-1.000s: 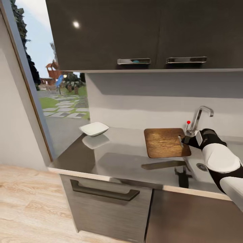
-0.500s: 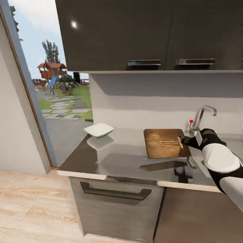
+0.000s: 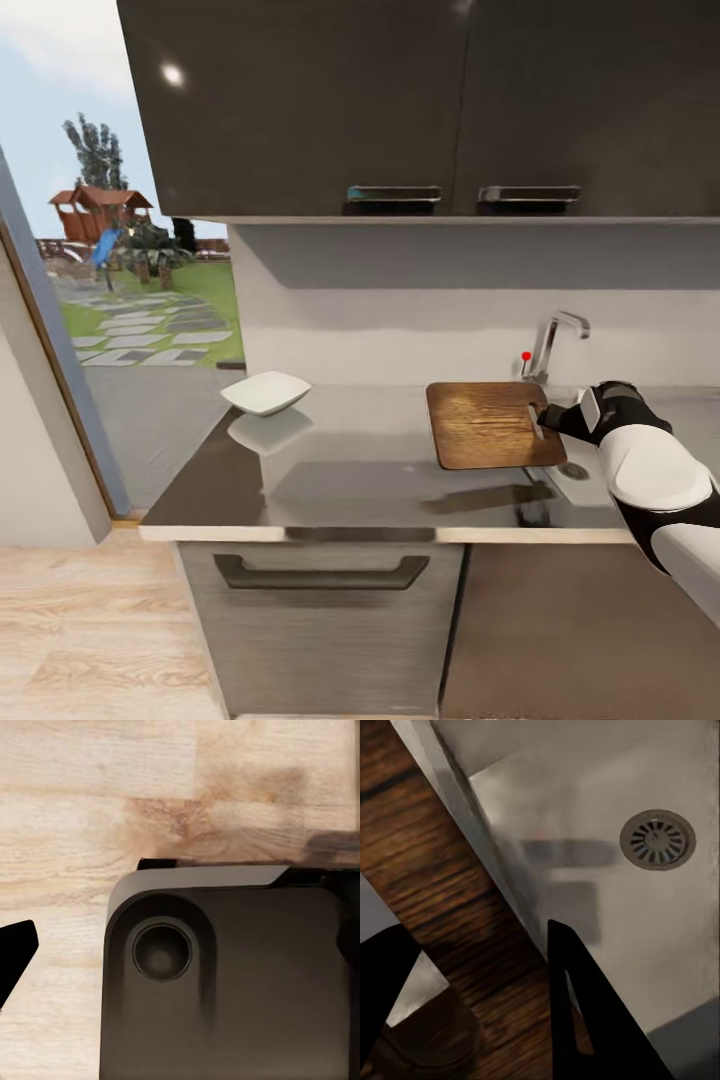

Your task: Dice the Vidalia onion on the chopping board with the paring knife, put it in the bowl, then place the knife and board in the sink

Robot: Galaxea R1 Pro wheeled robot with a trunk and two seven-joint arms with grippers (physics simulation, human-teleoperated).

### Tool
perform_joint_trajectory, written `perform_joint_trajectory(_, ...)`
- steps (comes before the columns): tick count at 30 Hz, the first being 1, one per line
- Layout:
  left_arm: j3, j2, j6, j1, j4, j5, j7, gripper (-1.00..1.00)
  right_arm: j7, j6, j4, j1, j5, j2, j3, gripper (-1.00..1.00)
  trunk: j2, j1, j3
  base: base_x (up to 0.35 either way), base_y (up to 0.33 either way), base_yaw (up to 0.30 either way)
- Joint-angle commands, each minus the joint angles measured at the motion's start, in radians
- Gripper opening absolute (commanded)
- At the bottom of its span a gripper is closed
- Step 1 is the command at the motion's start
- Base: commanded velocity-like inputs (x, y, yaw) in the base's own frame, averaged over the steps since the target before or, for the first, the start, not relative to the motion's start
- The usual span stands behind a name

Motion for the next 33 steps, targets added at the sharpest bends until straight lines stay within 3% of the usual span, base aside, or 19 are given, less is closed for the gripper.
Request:
perform_joint_trajectory(1,0.0,0.0,-0.004,0.0,0.0,0.003,0.0,1.0,0.007,0.002,-0.001,-0.001,0.009,0.0,-0.007,-1.0,-0.001,0.0,0.0,0.0,0.002,-0.237)
perform_joint_trajectory(8,-0.001,0.0,-0.004,0.0,0.001,0.003,0.0,1.0,0.007,0.002,-0.001,-0.001,0.01,0.001,-0.007,-1.0,-0.001,0.0,0.007,0.0,0.001,-0.237)
perform_joint_trajectory(13,0.0,0.0,-0.004,0.0,0.0,0.003,0.0,1.0,0.013,-0.008,0.022,-0.001,0.01,0.015,-0.001,-1.0,-0.001,0.0,0.011,0.0,0.0,-0.165)
perform_joint_trajectory(16,0.0,-0.001,-0.004,0.0,0.0,0.002,0.001,1.0,-0.006,-0.002,0.03,-0.001,0.015,0.033,0.045,-1.0,-0.001,0.0,0.011,0.0,0.0,-0.017)
perform_joint_trajectory(19,0.0,-0.003,-0.003,0.0,0.0,0.002,0.002,1.0,-0.069,0.064,0.029,-0.001,0.011,0.052,0.135,-1.0,-0.001,0.0,0.011,0.0,0.0,-0.004)
perform_joint_trajectory(23,-0.001,-0.013,-0.002,0.0,0.0,0.002,0.002,1.0,-0.104,0.139,0.027,-0.001,0.003,0.06,0.171,-1.0,-0.001,0.0,0.011,0.0,0.0,-0.001)
perform_joint_trajectory(27,-0.004,-0.018,-0.002,0.0,0.01,0.001,0.002,1.0,-0.112,0.216,0.026,-0.003,-0.029,0.06,0.179,-1.0,-0.001,0.0,0.011,0.0,0.0,0.0)
perform_joint_trajectory(29,-0.004,-0.018,-0.002,0.0,0.017,0.0,0.002,1.0,-0.113,0.248,0.026,-0.004,-0.085,0.058,0.18,-1.0,-0.001,0.0,0.011,0.0,0.0,0.0)
perform_joint_trajectory(33,-0.004,-0.019,-0.002,0.0,0.02,0.0,0.002,1.0,-0.114,0.259,0.03,-0.005,-0.128,0.065,0.181,-1.0,-0.001,0.0,0.011,0.0,0.0,0.0)
